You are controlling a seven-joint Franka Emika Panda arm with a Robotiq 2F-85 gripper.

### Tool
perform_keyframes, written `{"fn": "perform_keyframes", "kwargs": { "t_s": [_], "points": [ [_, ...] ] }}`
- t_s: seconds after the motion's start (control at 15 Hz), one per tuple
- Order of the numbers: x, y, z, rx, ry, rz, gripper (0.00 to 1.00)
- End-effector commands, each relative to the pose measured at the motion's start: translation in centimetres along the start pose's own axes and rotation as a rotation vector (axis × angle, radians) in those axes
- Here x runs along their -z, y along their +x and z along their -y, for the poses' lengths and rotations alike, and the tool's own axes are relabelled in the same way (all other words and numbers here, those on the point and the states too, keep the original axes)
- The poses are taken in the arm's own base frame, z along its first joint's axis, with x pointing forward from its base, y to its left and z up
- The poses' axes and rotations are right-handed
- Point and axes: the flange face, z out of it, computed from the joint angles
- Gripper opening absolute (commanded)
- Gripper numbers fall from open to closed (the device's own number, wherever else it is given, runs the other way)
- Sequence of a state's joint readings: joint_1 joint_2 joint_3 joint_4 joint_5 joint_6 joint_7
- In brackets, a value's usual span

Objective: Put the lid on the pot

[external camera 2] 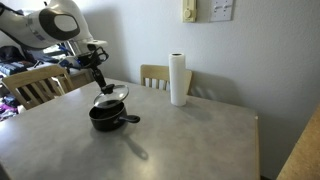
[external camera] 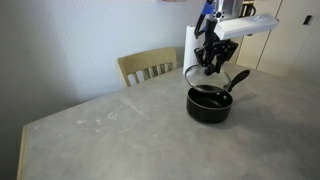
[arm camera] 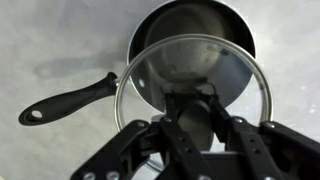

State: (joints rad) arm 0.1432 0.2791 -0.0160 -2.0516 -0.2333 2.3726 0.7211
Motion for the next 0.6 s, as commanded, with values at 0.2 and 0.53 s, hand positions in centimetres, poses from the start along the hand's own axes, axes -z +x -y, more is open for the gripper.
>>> {"fn": "perform_keyframes", "kwargs": {
  "t_s": [0.2,0.53],
  "points": [
    [-0.6,-3.2,5.0,-0.115,-0.001,0.001,0.13],
    [0.2,-5.4,6.6,-0.156,-0.003,-0.012,0.13]
  ]
}}
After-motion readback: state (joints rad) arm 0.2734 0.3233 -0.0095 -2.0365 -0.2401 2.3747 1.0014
